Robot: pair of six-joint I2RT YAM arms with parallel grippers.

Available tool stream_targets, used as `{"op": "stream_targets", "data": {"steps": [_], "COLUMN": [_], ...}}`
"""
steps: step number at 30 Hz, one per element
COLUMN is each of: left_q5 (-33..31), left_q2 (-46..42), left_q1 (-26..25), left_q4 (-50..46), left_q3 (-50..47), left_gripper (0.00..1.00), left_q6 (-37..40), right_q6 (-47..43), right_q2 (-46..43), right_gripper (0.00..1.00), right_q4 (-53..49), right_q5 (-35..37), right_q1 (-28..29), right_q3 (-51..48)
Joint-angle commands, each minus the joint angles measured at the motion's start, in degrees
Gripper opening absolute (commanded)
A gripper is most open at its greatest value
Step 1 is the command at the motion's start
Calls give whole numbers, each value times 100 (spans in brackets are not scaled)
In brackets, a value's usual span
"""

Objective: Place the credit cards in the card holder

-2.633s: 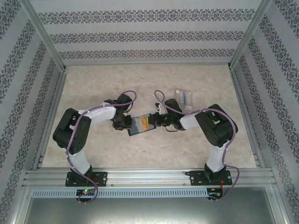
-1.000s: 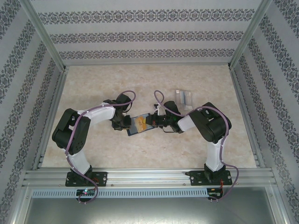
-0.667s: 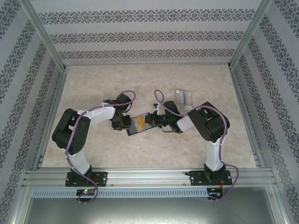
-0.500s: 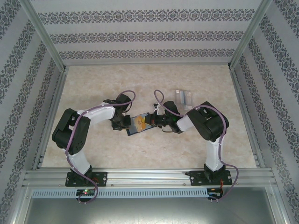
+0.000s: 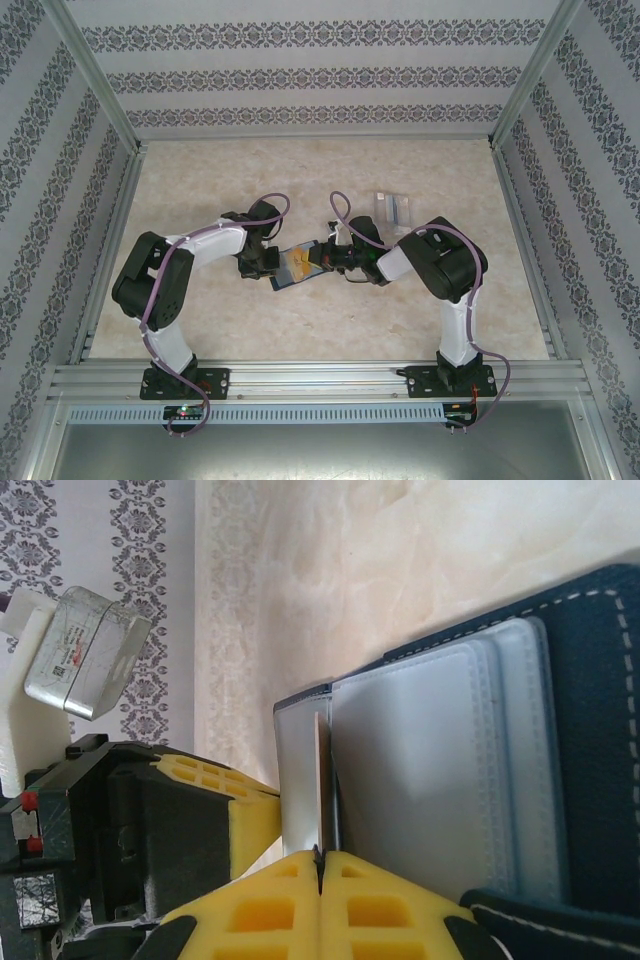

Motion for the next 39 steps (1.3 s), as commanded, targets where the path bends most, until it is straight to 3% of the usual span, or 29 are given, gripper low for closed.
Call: {"op": "stream_targets", "data": {"steps": [1, 15, 39], "left_q5": [71, 38, -175], "left_q2": [238, 319, 379], "left_q1": [-9, -14, -10], "left_q4": [-87, -115, -220], "left_q3": [163, 234, 269], "left_gripper": [9, 9, 8], "left_q6": [141, 158, 193], "right_q6": [137, 332, 277], "right_q2": [211, 300, 101], "right_gripper": [0, 0, 0], "right_q4": [53, -134, -187], "right_q5": [-159, -244, 93], "right_q1": [117, 74, 373], "right_q3": [188, 482, -204]}}
